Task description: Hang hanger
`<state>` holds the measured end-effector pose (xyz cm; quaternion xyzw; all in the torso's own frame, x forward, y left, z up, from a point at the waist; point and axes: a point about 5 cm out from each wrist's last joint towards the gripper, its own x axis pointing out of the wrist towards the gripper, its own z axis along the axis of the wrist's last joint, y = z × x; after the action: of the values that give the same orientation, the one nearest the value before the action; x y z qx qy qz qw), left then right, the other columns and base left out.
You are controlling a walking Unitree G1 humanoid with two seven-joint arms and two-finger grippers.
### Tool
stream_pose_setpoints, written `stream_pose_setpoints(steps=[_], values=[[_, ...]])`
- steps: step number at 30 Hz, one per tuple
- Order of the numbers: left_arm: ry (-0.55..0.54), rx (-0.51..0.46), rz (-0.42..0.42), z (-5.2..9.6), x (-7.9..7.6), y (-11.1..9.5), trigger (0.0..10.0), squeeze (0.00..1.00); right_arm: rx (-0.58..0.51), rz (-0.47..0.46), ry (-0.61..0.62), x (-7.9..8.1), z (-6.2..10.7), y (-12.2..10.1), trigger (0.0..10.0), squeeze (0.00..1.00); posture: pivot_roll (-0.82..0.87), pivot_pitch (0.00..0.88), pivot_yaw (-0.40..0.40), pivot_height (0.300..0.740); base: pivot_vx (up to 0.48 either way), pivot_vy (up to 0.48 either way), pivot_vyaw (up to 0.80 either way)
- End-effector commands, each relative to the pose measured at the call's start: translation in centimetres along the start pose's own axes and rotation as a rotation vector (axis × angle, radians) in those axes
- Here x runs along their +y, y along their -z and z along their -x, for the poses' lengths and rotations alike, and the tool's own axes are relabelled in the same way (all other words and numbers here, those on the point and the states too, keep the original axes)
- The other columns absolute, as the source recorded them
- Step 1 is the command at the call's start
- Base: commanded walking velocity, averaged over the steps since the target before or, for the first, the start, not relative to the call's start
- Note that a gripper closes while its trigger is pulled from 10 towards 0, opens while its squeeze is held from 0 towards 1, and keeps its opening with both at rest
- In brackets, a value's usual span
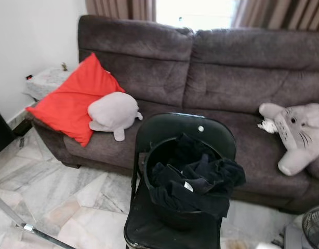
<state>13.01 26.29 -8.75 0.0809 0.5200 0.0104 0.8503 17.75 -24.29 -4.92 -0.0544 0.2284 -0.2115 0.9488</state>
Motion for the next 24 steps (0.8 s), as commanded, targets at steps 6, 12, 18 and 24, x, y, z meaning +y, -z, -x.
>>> stream_pose_setpoints(steps=[6,12,18,24], values=[[-0.004,0.016,-0.026,0.2,0.3,0.5,10.0,0.00,-0.492,-0.020,-0.132,0.2,-0.4,-11.1,10.0,0.00,-0.06,0.000,0.010,0.740,0.000,0.000,0.00],[-0.024,0.026,-0.010,0.2,0.5,0.8,10.0,0.00,-0.595,-0.103,-0.291,4.9,1.3,-16.7,10.0,0.00,-0.04,0.000,-0.005,0.740,0.000,0.000,0.00],[-0.016,0.023,-0.007,0.2,0.3,0.7,10.0,0.00,-0.592,-0.027,-0.285,4.1,0.6,-18.7,10.0,0.00,-0.05,0.000,-0.011,0.740,0.000,0.000,0.40],[-0.011,0.025,-0.017,0.2,0.4,0.8,10.0,0.00,-0.508,-0.021,-0.321,4.7,0.9,-18.4,10.0,0.00,-0.05,0.000,-0.004,0.740,0.000,0.000,0.00]])
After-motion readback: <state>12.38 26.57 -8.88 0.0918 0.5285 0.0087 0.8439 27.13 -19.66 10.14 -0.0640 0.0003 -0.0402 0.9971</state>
